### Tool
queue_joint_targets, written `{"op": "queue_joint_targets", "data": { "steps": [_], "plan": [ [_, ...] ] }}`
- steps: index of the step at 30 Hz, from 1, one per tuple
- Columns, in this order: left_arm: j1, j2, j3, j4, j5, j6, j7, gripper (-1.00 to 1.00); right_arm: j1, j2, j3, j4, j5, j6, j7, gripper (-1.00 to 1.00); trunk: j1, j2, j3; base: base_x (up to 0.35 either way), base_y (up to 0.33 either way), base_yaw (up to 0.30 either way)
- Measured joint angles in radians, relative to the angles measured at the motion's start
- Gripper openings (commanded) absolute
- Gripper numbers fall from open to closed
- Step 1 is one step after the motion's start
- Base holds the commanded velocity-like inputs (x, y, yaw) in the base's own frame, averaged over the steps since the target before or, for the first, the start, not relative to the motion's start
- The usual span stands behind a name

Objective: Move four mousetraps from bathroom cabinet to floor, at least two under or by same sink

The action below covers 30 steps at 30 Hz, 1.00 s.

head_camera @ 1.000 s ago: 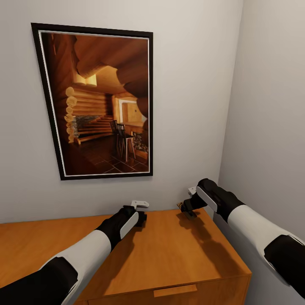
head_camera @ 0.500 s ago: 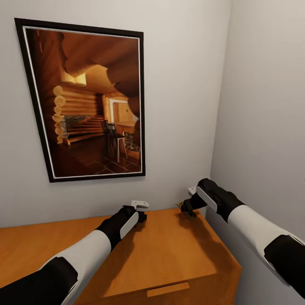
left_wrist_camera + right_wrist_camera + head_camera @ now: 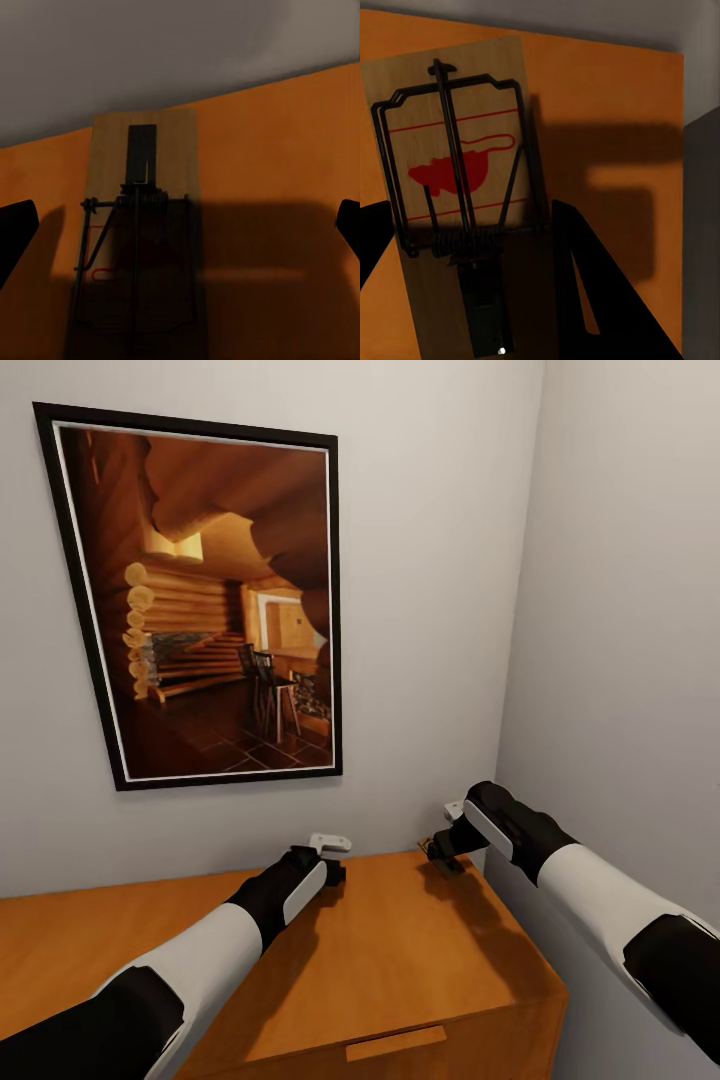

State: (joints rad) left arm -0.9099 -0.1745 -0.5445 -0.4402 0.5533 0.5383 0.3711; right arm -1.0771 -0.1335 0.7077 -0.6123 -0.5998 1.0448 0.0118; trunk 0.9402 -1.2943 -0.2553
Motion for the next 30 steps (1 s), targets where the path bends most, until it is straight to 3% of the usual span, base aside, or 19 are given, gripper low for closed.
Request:
{"op": "queue_joint_targets", "data": {
  "steps": [30],
  "plan": [
    [0.000, 0.000, 0.007, 0.061, 0.003, -0.051, -0.002, 1.00, 0.000, 0.000, 0.001, 0.000, 0.000, 0.000, -0.001, -1.00, 0.000, 0.000, 0.000, 0.000, 0.000, 0.000]
  ]
}}
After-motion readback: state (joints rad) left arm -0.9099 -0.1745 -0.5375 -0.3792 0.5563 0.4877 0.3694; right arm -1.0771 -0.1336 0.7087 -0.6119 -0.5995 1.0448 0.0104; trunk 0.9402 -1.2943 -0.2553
